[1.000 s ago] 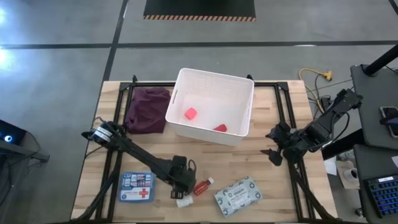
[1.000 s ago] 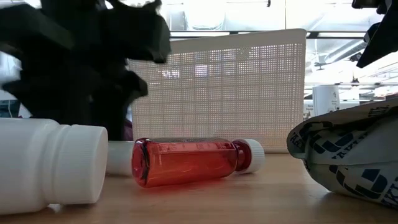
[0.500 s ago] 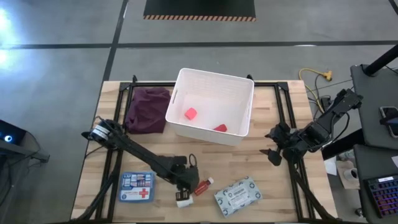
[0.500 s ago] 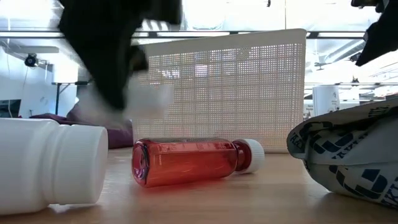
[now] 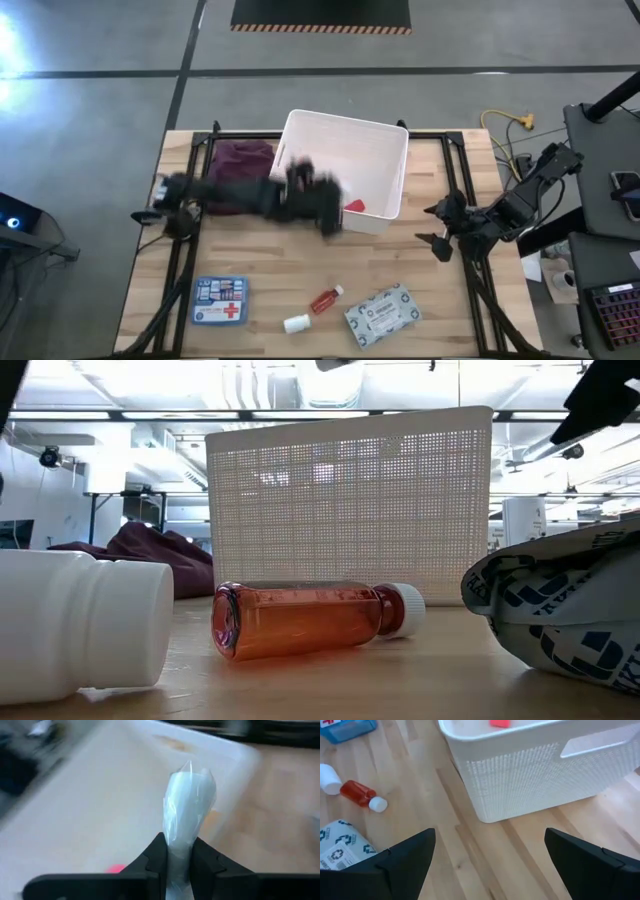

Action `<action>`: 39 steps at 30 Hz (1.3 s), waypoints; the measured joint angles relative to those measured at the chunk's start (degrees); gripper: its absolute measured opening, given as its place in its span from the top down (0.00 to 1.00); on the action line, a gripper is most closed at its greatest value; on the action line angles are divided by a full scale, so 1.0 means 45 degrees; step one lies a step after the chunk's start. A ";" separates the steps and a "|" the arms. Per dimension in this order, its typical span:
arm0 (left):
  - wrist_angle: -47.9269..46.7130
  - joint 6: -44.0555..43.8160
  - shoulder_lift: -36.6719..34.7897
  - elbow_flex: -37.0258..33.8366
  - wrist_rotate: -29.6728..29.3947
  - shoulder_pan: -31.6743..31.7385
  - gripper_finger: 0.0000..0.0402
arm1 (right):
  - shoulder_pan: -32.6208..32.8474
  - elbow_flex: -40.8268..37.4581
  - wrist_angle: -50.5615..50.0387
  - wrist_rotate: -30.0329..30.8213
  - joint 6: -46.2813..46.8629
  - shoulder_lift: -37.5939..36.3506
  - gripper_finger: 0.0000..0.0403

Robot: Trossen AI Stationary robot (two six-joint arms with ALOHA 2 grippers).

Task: Pick & place medical supplies in basket/bin
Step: Put the white rolled gauze into the white bin, then put the white mailer bag into the white bin

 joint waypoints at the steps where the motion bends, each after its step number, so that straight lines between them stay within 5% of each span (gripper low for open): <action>1: -0.0182 0.0269 -0.0015 0.0251 0.0292 0.0789 0.91 | 0.0000 0.0046 -0.0003 0.0015 -0.0009 0.0000 0.09; 8: 0.0192 0.1206 -0.0047 0.0256 0.1780 0.4559 0.69 | 0.0000 0.0125 0.0044 0.0007 0.0059 0.0049 0.09; 14: 0.0471 0.0992 -0.0039 0.0286 0.3045 0.5078 0.39 | -0.0005 0.0125 0.0198 0.0002 0.0103 0.0042 0.09; 18: 0.0405 0.0809 -0.0089 0.0286 0.3116 0.4715 0.28 | -0.0005 0.0130 0.0538 -0.0044 -0.0095 0.0039 0.09; 25: 0.0512 -0.0283 -0.1019 0.0301 0.3136 0.1520 0.26 | 0.0000 0.0135 0.2114 -0.3105 -0.4166 0.0526 0.09; 33: 0.0539 -0.6008 -0.0565 0.0116 0.1197 -0.3376 0.26 | 0.0077 0.0130 0.3018 -0.5359 -0.5614 0.2064 0.09; 39: 0.0603 -0.9829 0.0265 -0.1357 -0.0072 -0.5552 0.26 | 0.0471 0.0115 0.4939 -0.6885 -0.5896 0.4375 0.09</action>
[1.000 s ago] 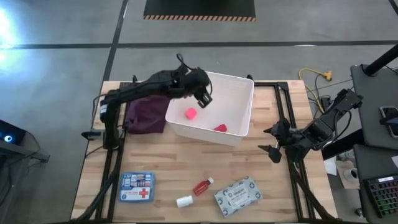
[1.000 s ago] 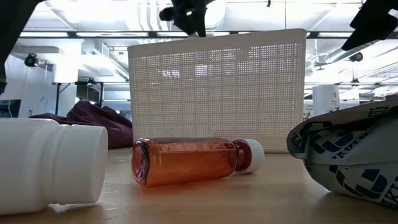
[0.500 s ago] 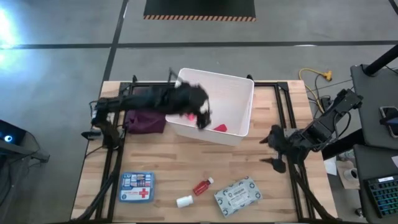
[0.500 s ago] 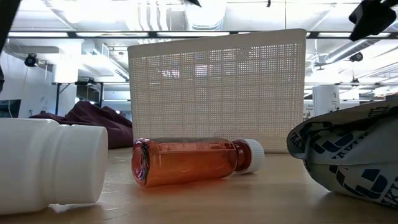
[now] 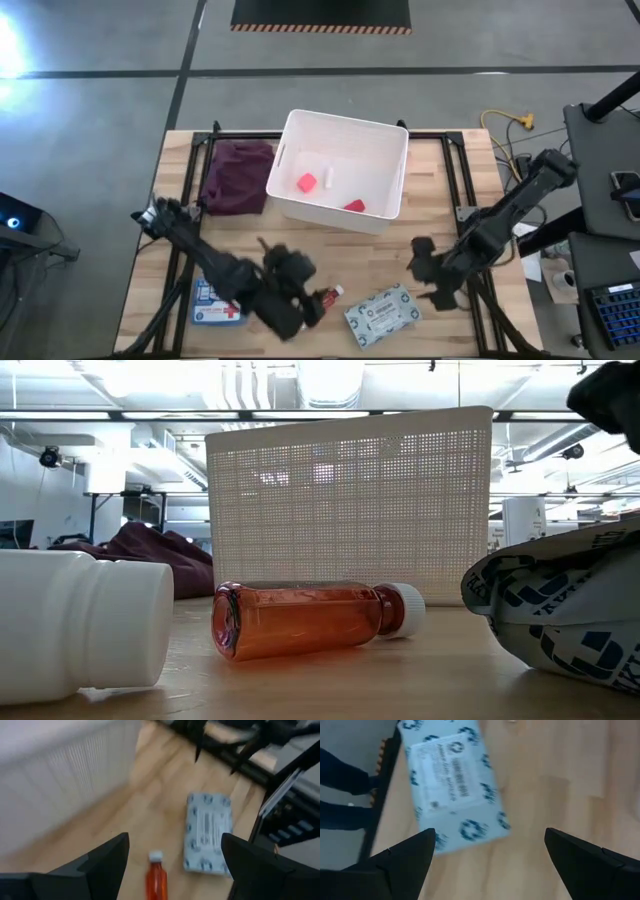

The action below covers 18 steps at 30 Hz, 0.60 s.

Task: Pick & place medical supplies in basket/bin
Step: Put the white mailer bag into the white bin

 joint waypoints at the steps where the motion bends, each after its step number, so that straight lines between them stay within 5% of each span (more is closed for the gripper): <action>1: 0.0218 -0.0422 0.0103 -0.0438 -0.0005 -0.0204 0.26 | 0.0094 0.0000 0.0383 -0.0110 0.0171 0.0368 0.09; 8: 0.5277 0.0255 0.0235 -0.4686 0.0123 -0.0595 0.26 | 0.1498 0.0563 0.1030 -0.0123 0.2634 0.3058 0.09; 14: 1.3145 0.2837 0.0249 -0.8232 0.1825 -0.0209 0.27 | 0.2887 0.2687 0.0127 0.0629 0.3900 0.6125 0.09; 18: 1.4043 0.3862 0.0284 -0.8884 0.1728 0.0120 0.33 | 0.3265 0.4533 -0.1733 0.2375 0.4393 0.8016 0.09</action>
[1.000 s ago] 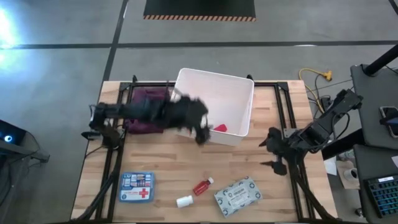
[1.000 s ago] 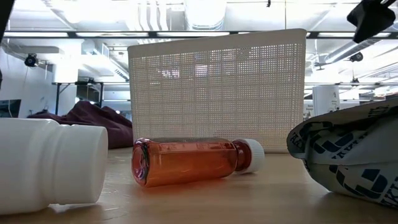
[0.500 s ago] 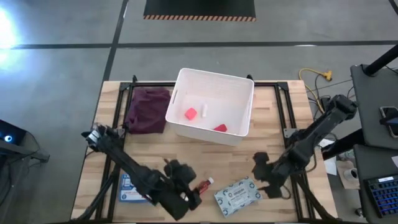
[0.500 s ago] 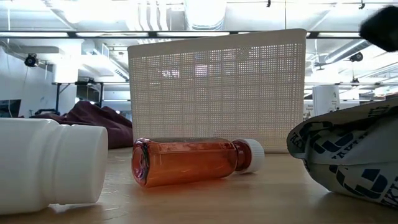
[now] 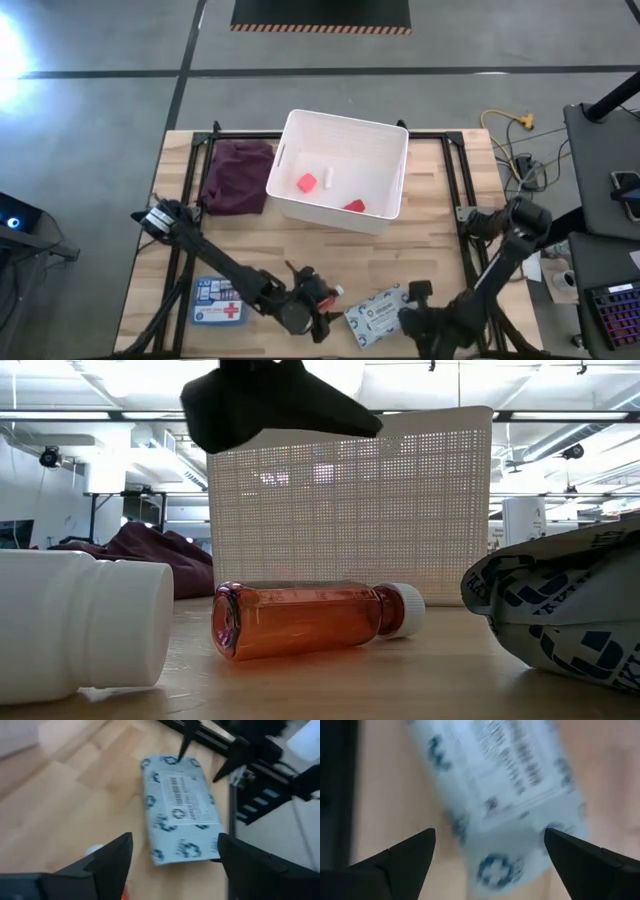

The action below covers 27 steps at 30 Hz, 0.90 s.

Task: Pick & place medical supplies in basket/bin
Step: Put the white mailer bag into the white bin

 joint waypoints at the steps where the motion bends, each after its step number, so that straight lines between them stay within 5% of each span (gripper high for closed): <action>1: 0.0006 0.0246 0.0000 -0.0014 0.0011 0.0095 0.35 | 0.0061 0.0415 -0.0561 0.0547 0.0158 0.0383 0.09; 14: 0.0110 0.1866 0.0000 0.0125 0.1120 0.1092 0.47 | 0.0051 0.3610 -0.2447 0.3028 -0.0870 0.4106 0.09; 27: 0.0063 0.2011 0.1843 0.1027 0.2362 0.1466 0.47 | -0.0548 0.3982 -0.3039 0.5482 -0.0822 0.3455 0.09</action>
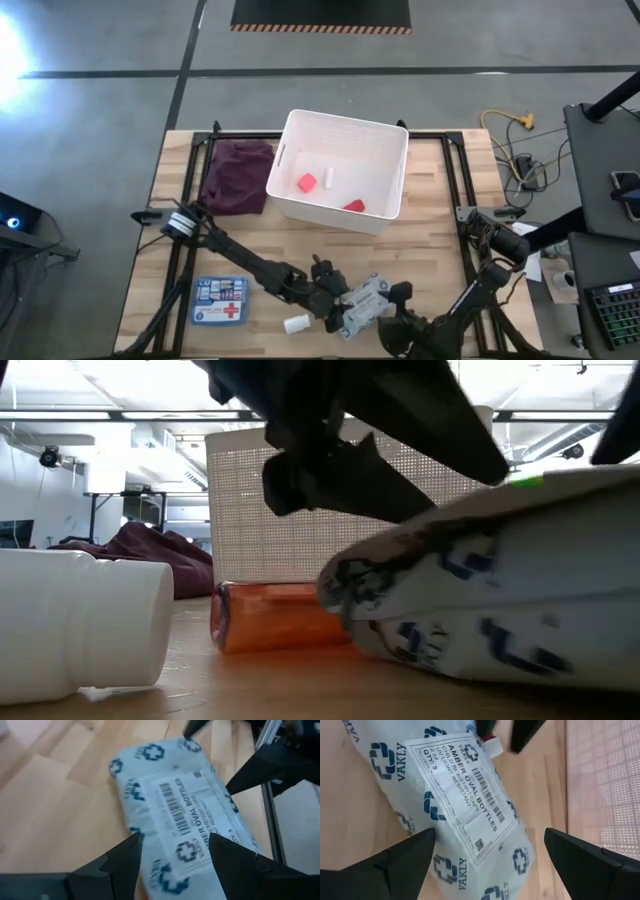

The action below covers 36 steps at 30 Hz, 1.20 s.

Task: Pick & place medical supplies in basket/bin
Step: Put the white mailer bag into the white bin

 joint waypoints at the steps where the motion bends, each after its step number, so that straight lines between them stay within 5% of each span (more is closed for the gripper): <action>1: -0.0002 -0.0004 0.0190 0.0174 0.0022 0.0000 0.47 | -0.0006 -0.0022 -0.0001 0.0006 -0.0001 -0.0039 0.09; 13: -0.1195 -0.0112 0.1146 0.1116 0.0420 -0.0068 0.47 | -0.0040 -0.1290 0.1023 -0.0261 -0.0353 0.0265 0.09; 20: -0.1205 -0.0365 0.1135 0.0921 0.0664 -0.0097 0.47 | -0.0321 -0.1782 0.2450 0.0160 -0.3004 0.0445 0.09; 25: -0.1268 -0.0434 0.1149 0.0914 0.0710 -0.0097 0.47 | -0.0700 -0.2256 0.2908 0.1835 -0.3854 0.0492 0.09; 36: -0.1205 -0.0349 0.1092 0.1008 0.1024 -0.0143 0.47 | -0.1594 -0.1216 0.3303 0.1362 -0.8403 0.0382 0.12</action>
